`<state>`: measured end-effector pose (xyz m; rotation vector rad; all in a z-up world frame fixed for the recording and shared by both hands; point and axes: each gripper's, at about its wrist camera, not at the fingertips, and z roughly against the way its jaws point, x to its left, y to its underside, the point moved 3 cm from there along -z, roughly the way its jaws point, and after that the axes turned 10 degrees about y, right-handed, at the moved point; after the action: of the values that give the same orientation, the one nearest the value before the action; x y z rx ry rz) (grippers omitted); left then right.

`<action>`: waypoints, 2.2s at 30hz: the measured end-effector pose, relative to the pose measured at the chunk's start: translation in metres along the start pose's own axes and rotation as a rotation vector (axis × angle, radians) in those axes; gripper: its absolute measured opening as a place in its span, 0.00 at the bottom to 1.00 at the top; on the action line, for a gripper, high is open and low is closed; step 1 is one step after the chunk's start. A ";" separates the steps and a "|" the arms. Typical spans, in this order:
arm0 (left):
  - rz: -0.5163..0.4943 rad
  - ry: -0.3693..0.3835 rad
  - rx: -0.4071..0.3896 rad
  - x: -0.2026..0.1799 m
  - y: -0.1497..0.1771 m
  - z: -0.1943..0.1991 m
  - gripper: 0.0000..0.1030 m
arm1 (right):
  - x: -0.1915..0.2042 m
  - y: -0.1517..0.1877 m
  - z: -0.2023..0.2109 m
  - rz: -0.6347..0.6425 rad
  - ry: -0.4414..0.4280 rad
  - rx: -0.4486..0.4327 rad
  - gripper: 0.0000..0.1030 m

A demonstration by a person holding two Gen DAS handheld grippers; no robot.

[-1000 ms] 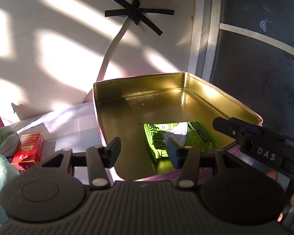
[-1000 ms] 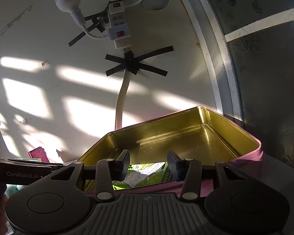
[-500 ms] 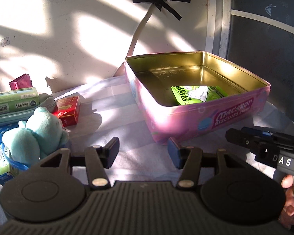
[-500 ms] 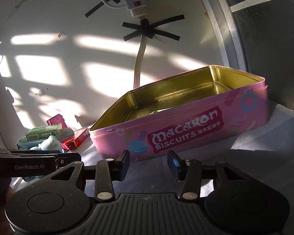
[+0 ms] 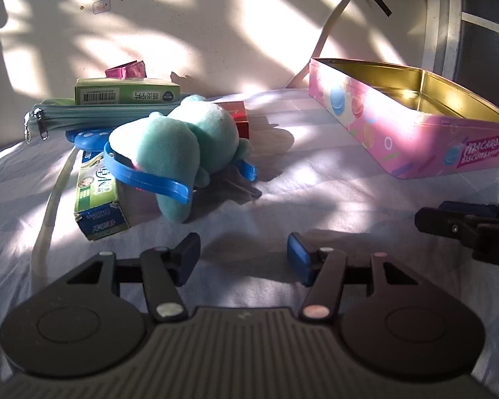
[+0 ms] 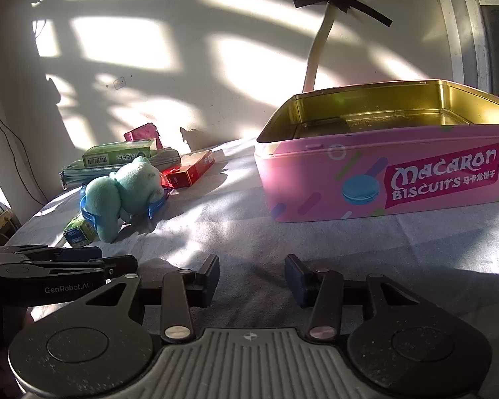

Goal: Organize objects
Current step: 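Withdraw the right gripper from the tin back toward the pile, then reach the right gripper to the mint-green plush toy and grasp it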

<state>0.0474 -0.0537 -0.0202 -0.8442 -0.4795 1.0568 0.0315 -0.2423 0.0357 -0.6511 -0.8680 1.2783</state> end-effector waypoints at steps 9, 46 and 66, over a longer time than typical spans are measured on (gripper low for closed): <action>0.014 -0.069 -0.053 0.042 0.010 0.016 0.62 | 0.043 0.002 -0.009 0.102 -0.029 0.007 0.46; 0.155 -0.001 -0.103 0.075 0.014 0.019 0.61 | 0.072 0.004 -0.017 0.151 -0.053 -0.001 0.51; 0.210 -0.021 -0.211 0.105 0.014 0.039 0.62 | 0.128 -0.014 -0.037 0.254 -0.152 -0.015 0.51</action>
<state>0.0576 0.0590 -0.0128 -1.0886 -0.5349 1.2236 0.0779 -0.1178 0.0518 -0.6991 -0.9412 1.5665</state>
